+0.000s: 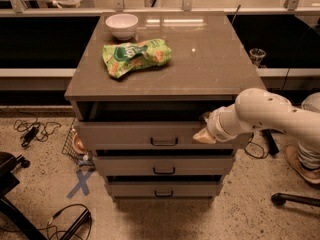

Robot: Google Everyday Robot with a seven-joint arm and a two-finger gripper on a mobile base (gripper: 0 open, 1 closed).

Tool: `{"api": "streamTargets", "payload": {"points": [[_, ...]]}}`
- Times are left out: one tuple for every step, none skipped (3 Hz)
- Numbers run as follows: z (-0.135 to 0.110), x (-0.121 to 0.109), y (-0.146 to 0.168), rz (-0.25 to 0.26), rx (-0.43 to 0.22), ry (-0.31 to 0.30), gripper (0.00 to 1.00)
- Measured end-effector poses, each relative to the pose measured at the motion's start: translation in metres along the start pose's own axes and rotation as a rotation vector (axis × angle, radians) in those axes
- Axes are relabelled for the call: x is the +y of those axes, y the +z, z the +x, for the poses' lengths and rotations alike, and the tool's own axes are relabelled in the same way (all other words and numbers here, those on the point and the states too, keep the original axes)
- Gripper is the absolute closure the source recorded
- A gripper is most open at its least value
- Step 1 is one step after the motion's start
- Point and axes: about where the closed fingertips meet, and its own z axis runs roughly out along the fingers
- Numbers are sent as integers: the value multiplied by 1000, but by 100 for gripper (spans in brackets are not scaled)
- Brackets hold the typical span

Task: Open top drawer

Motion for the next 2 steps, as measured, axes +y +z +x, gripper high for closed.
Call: {"api": "streamTargets", "payload": {"points": [[-1, 1, 1, -3, 0, -1, 2], [-1, 1, 1, -3, 0, -2, 3]]}}
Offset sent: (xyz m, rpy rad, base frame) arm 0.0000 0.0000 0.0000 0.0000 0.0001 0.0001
